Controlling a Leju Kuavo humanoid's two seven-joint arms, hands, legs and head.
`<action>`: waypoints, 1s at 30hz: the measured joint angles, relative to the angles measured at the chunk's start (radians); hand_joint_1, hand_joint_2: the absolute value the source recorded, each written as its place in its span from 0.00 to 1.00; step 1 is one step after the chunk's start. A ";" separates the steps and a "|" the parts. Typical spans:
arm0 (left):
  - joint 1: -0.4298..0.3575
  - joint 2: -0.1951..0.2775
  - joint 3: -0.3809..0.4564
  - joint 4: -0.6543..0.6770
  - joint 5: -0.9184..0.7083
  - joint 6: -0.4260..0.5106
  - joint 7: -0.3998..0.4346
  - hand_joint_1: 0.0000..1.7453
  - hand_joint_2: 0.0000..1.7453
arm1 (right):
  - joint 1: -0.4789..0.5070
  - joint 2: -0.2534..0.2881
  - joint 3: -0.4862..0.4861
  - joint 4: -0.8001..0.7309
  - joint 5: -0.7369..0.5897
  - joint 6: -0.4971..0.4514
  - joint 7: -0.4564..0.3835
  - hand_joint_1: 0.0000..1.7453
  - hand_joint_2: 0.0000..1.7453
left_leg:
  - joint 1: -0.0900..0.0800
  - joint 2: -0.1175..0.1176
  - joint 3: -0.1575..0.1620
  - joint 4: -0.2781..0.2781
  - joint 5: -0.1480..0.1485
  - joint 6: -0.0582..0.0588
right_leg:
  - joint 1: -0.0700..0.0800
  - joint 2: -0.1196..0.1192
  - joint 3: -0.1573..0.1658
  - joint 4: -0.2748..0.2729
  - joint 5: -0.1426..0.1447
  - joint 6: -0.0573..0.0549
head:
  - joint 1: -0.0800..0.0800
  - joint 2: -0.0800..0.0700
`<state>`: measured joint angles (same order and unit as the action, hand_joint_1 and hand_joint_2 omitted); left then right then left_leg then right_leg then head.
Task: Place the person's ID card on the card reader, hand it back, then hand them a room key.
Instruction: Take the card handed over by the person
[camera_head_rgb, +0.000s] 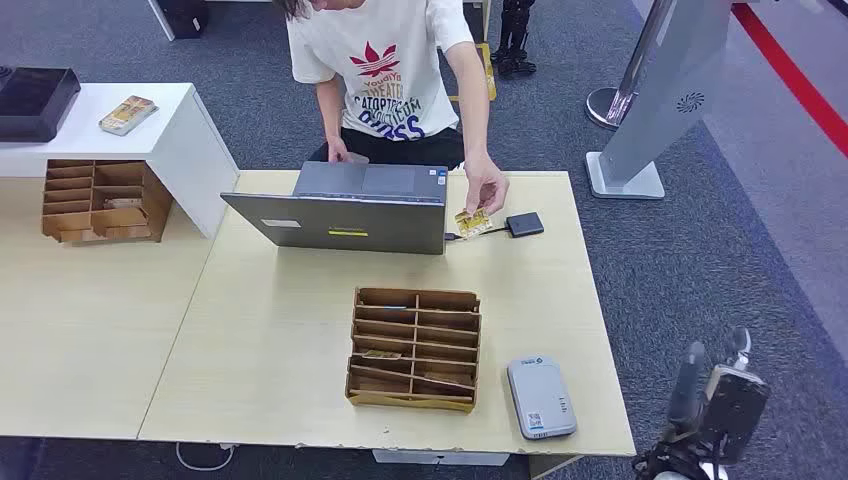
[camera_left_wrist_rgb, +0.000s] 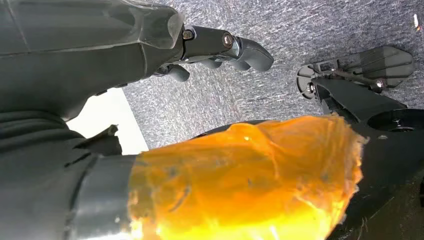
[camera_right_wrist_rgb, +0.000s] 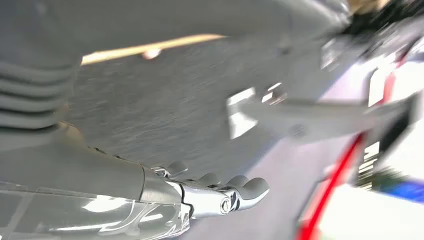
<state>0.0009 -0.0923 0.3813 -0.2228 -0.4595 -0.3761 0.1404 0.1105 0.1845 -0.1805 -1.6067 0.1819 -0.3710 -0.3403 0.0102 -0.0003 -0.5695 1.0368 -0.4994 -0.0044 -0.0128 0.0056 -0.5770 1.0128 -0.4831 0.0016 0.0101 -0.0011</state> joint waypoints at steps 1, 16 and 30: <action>0.000 0.000 0.000 0.000 -0.002 0.000 0.001 0.00 0.00 | 0.001 -0.004 0.018 -0.013 0.012 -0.004 -0.001 0.00 1.00 | 0.000 0.000 0.000 0.000 0.000 0.000 | 0.000 0.000 0.000 0.000 0.000 0.000 | 0.000 0.000; -0.003 0.000 0.000 0.000 -0.024 0.000 0.007 0.00 0.00 | -0.014 -0.087 0.296 -0.140 0.196 -0.044 0.013 0.00 1.00 | 0.000 0.000 0.000 0.000 0.000 0.000 | 0.000 0.000 0.000 0.000 0.000 0.000 | 0.000 0.000; -0.007 0.000 0.000 0.000 -0.059 0.000 0.014 0.00 0.00 | -0.103 -0.166 0.416 -0.128 0.524 -0.110 0.083 0.00 1.00 | 0.000 0.000 0.000 0.000 0.000 0.000 | 0.000 0.000 0.000 0.000 0.000 0.000 | 0.000 0.000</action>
<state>-0.0060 -0.0922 0.3811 -0.2228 -0.5185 -0.3761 0.1540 0.0071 0.0180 0.2355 -1.7345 0.7059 -0.4809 -0.2575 0.0104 -0.0004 -0.5694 1.0368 -0.4992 -0.0042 -0.0128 0.0057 -0.5769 1.0128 -0.4829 0.0016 0.0100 -0.0011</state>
